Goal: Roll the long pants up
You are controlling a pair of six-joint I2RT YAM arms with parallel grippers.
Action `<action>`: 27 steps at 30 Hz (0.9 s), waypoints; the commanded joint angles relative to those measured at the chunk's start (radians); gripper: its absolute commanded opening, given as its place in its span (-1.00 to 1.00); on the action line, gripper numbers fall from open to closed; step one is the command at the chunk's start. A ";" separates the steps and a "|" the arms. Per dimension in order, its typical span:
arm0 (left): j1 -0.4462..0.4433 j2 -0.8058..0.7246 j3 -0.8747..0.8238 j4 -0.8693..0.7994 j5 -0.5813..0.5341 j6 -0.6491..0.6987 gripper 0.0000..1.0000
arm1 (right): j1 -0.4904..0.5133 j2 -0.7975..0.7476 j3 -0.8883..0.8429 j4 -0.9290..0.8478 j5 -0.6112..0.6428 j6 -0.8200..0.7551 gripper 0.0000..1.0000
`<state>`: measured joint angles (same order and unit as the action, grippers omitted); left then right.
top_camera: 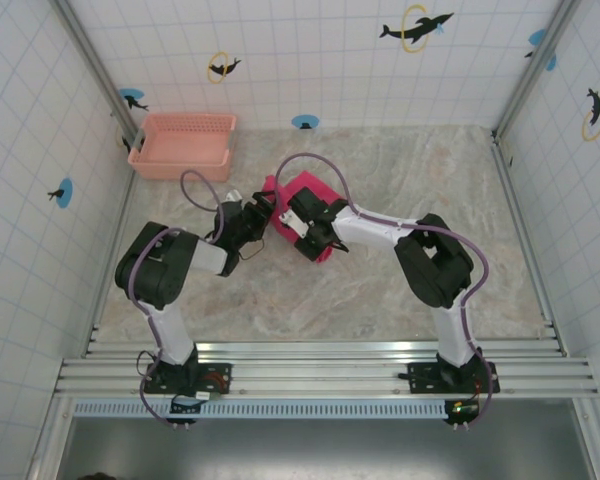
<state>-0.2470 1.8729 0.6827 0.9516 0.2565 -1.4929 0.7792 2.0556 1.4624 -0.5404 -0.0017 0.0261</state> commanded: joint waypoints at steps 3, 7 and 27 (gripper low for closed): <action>-0.007 -0.020 0.093 -0.163 0.191 0.082 0.95 | -0.006 0.151 -0.070 -0.177 -0.056 -0.014 -1.00; 0.005 -0.073 0.124 -0.379 0.262 0.199 0.95 | -0.006 0.150 -0.067 -0.177 -0.055 -0.017 -1.00; 0.059 0.100 0.204 -0.469 0.260 0.302 0.95 | 0.003 0.022 -0.160 -0.108 -0.135 -0.061 -1.00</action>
<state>-0.1974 1.9293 0.8783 0.5465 0.5529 -1.2415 0.7677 2.0087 1.3884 -0.4580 -0.0387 -0.0162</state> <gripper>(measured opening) 0.974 0.254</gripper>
